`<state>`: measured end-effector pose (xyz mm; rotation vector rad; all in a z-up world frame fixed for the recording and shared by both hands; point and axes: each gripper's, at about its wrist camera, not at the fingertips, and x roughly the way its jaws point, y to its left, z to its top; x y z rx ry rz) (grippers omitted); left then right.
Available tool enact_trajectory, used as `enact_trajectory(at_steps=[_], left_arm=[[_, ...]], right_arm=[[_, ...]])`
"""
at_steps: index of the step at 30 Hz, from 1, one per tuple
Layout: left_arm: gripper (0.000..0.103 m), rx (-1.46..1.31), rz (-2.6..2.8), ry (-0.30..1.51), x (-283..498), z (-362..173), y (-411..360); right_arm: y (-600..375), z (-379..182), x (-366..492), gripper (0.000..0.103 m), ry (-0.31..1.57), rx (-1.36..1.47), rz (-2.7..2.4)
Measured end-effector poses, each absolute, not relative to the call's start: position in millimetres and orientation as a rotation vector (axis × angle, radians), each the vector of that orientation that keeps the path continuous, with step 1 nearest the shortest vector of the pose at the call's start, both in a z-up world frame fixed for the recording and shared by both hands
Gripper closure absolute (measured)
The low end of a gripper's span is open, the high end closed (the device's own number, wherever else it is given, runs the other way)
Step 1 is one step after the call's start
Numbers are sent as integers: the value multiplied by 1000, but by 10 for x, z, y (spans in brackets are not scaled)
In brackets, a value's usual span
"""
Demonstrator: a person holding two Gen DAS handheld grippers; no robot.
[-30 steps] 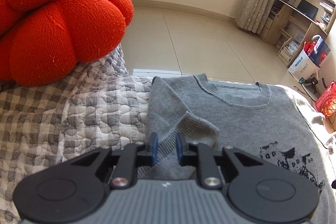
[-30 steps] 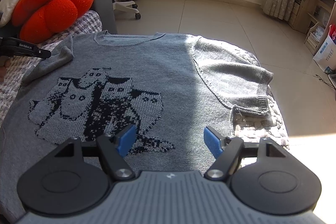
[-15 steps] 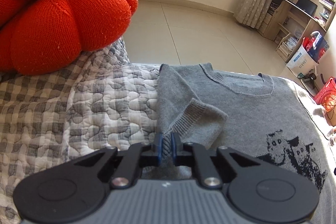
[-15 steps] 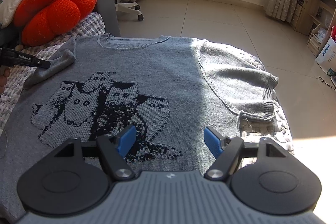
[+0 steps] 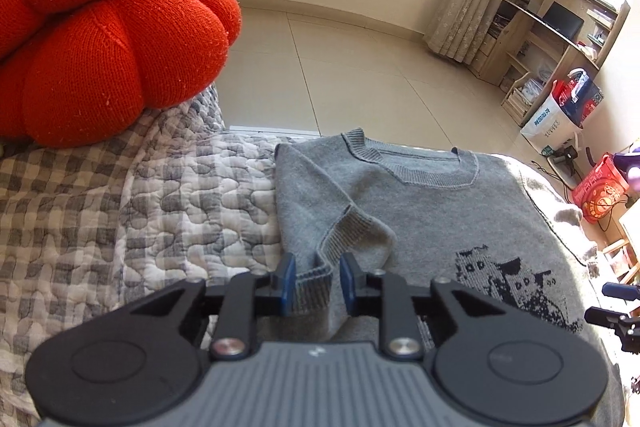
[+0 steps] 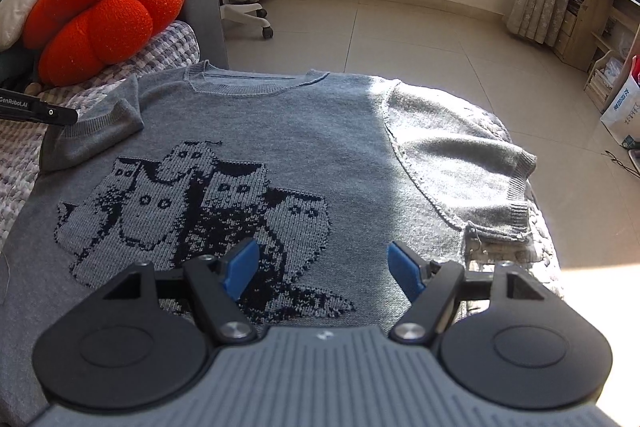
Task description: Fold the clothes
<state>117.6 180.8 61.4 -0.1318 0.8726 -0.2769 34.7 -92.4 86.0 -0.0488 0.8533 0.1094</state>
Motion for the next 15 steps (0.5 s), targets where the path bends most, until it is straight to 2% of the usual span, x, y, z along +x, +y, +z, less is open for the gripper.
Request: enact_trajectory(at_steps=[6, 8, 12, 13, 14, 15], left_arm=[[58, -223, -205, 881, 1061, 535, 2211], [49, -272, -200, 855, 1009, 532, 2316], [48, -293, -209, 845, 972, 475, 2266], [51, -270, -210, 844, 965, 467, 2202], [69, -238, -211, 843, 957, 463, 2131], [81, -199, -212, 841, 950, 464, 2055]], right_arm=[[-909, 867, 351, 28, 851, -51, 108], [-909, 870, 356, 28, 850, -48, 107], [-876, 886, 353, 28, 846, -46, 109], [-868, 893, 347, 28, 844, -46, 111], [-862, 901, 340, 28, 841, -46, 113], [-864, 906, 334, 28, 839, -46, 113]])
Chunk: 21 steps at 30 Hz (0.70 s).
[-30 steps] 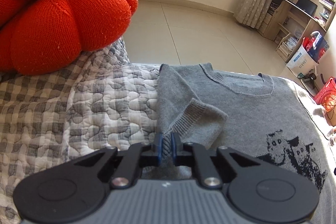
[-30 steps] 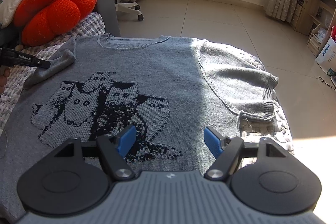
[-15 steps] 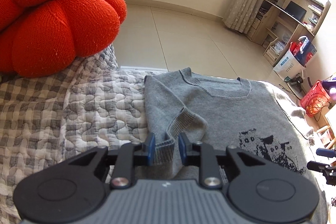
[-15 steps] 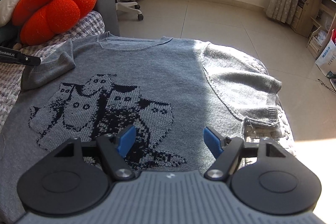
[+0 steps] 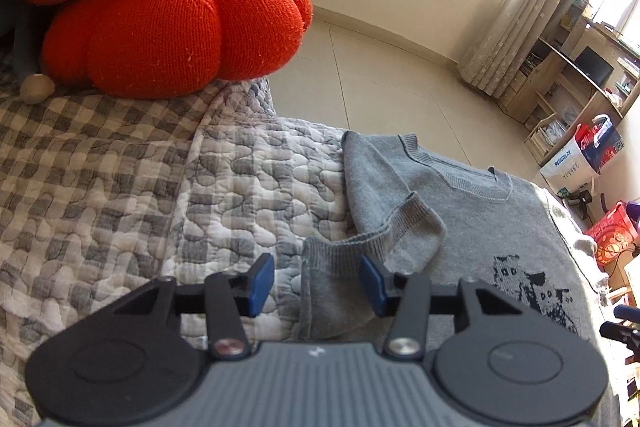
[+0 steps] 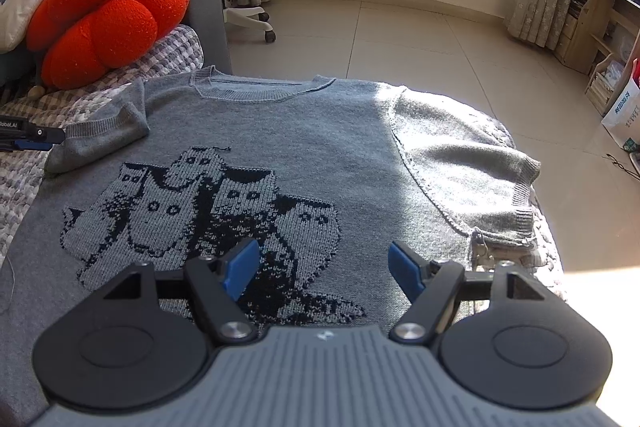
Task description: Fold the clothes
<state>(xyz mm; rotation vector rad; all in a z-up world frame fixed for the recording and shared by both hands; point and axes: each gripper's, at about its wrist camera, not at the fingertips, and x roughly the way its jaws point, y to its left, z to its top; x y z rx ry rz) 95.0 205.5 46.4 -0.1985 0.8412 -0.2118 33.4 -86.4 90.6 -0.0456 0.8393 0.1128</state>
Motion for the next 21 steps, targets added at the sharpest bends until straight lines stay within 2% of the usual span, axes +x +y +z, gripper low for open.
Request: enact_trajectory(at_steps=[1, 2, 13, 21], left_arm=[[94, -170, -214, 843, 950, 463, 1996], [98, -153, -216, 849, 956, 466, 1955], [100, -129, -304, 750, 776, 835, 1577], [100, -119, -325, 751, 655, 807, 1226]], right_arm=[[-875, 908, 328, 28, 838, -45, 111], [-886, 910, 322, 28, 837, -44, 110], [-1044, 878, 315, 28, 841, 26, 102], [-1012, 831, 477, 28, 836, 237, 189]])
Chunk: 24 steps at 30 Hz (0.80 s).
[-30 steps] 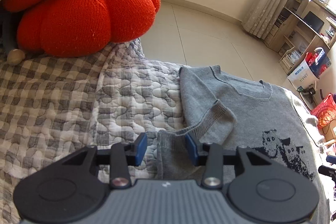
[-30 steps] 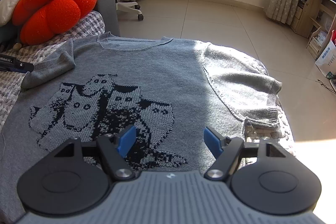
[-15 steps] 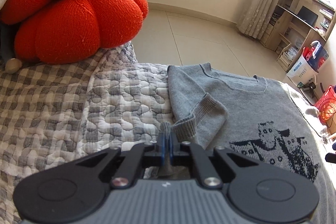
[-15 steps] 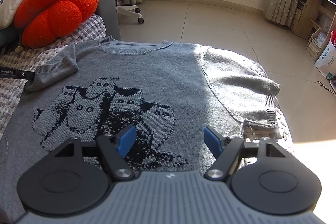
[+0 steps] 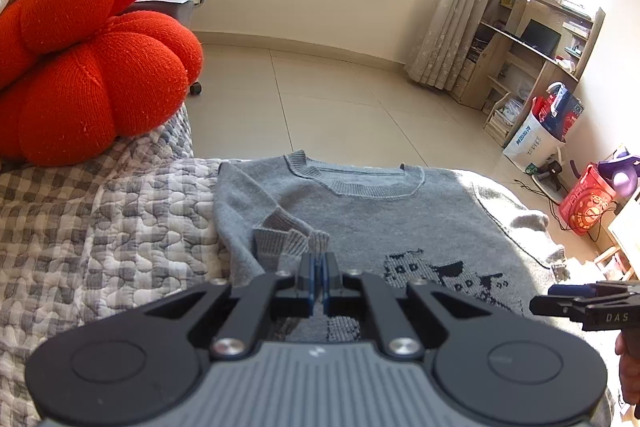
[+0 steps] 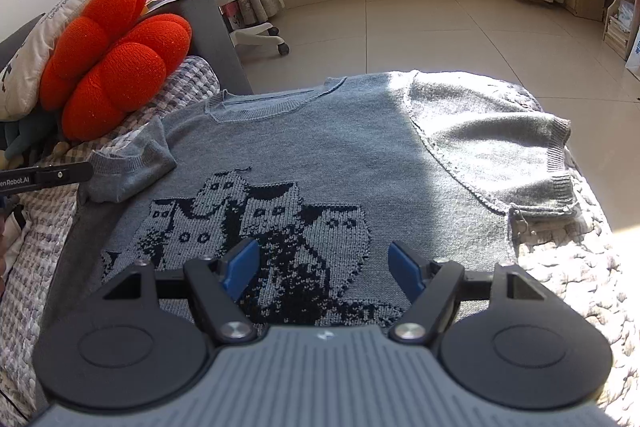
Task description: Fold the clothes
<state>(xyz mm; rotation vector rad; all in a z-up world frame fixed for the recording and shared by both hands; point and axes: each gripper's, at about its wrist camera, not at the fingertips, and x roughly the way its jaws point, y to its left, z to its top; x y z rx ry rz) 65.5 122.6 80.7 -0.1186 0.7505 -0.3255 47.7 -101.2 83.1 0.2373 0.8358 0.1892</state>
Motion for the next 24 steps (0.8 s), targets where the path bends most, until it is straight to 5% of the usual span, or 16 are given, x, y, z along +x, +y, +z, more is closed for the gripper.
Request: enact_trajectory(at_steps=[6, 19, 20, 22, 24], left_arm=[[100, -83, -329, 791, 642, 580, 1023], [99, -9, -385, 839, 680, 309, 1170], [99, -9, -390, 837, 679, 309, 1177], [99, -3, -401, 836, 676, 311, 1183], [99, -29, -412, 842, 689, 335, 1216]], right_arm=[[-824, 763, 836, 28, 816, 445, 271], [554, 527, 1719, 33, 912, 374, 508], [635, 490, 1734, 41, 935, 347, 506], [756, 452, 1717, 82, 937, 260, 505], [715, 501, 1716, 91, 909, 234, 507]])
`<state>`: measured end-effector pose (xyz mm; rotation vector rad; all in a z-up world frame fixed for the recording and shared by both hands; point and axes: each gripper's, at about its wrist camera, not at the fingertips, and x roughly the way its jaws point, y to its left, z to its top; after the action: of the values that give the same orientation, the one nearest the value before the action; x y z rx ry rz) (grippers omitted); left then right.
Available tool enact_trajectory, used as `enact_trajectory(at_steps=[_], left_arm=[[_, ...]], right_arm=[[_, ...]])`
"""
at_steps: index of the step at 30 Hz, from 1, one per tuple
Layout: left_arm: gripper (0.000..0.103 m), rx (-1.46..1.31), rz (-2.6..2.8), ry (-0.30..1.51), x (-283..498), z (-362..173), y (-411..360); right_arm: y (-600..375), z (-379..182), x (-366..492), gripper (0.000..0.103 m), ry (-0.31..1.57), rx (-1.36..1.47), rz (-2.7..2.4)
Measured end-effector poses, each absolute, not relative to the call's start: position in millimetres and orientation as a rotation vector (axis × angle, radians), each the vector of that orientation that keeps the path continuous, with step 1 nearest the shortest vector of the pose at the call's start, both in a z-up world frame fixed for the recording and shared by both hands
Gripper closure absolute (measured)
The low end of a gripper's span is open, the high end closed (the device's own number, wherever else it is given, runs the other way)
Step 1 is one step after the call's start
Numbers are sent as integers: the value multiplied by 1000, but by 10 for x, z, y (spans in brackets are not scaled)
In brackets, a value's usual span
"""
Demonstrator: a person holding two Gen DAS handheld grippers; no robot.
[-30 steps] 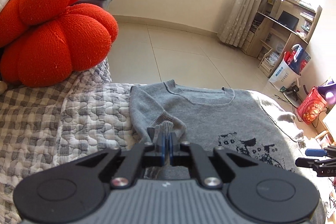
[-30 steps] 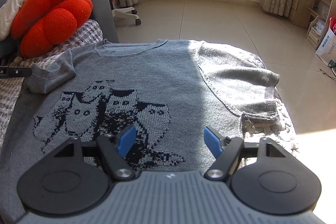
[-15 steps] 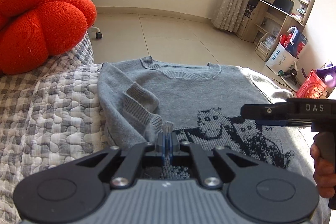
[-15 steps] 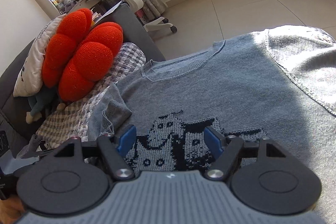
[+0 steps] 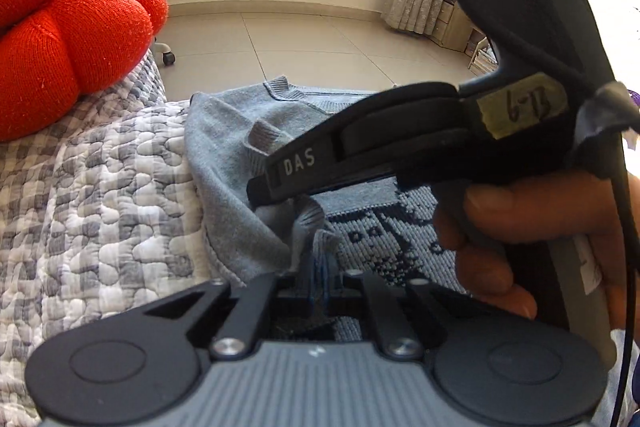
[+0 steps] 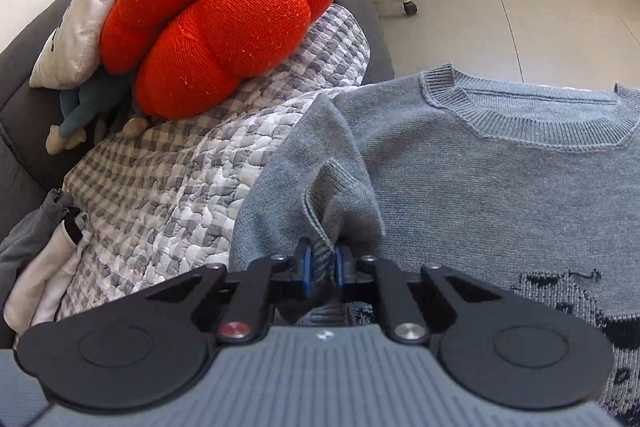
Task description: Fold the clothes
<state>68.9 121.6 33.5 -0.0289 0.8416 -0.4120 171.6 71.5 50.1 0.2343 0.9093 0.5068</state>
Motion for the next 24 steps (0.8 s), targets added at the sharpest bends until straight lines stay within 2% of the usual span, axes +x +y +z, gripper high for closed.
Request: enact_trajectory(at_steps=[6, 11, 20, 22, 24], left_arm=[[100, -204, -450, 777, 756, 569, 1275], [99, -271, -461, 787, 806, 597, 1075], [99, -286, -432, 809, 812, 536, 1336], [99, -284, -435, 820, 800, 525, 1358], [98, -283, -449, 823, 806, 529, 1355]], right_arm=[[430, 895, 1821, 92, 732, 198, 513], [381, 1049, 2162, 94, 687, 153, 481], [259, 529, 2541, 93, 793, 113, 365], [158, 497, 2493, 89, 791, 193, 351], [27, 565, 2369, 76, 777, 259, 330]])
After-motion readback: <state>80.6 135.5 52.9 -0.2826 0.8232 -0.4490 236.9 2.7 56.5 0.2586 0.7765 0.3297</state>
